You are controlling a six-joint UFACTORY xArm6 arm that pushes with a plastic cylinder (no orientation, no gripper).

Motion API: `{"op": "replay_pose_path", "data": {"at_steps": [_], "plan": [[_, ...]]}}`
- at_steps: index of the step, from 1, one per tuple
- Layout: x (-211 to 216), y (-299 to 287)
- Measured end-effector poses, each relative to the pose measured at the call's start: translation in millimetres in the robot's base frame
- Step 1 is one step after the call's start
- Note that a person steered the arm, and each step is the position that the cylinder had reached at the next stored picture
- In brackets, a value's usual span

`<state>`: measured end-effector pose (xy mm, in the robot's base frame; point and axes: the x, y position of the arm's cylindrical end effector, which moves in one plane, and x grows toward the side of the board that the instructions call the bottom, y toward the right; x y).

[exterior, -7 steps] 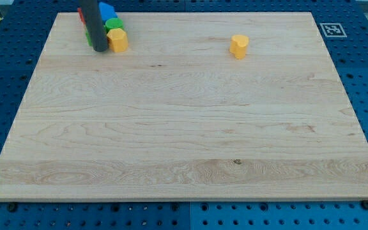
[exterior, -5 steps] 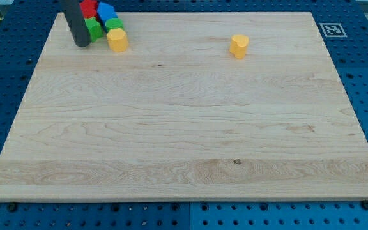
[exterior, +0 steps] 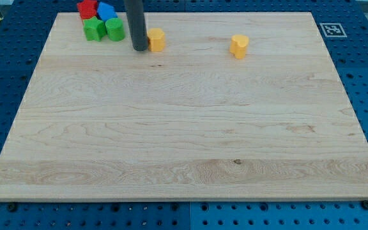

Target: Move the yellow hexagon closer to the yellow heart

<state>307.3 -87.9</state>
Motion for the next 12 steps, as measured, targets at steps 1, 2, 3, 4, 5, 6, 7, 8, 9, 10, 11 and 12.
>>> {"op": "replay_pose_path", "data": {"at_steps": [1,2,3,4,5,6,7,8,9,10,11,12], "plan": [[0.0,21.9],[0.0,42.0],[-1.9,37.3],[-15.2,26.3],[-21.8,22.9],[-28.3,24.9],[-56.1,24.9],[-61.6,24.9],[-46.7,31.0],[-43.1,49.6],[-37.2,75.1],[-16.3,84.2]]}}
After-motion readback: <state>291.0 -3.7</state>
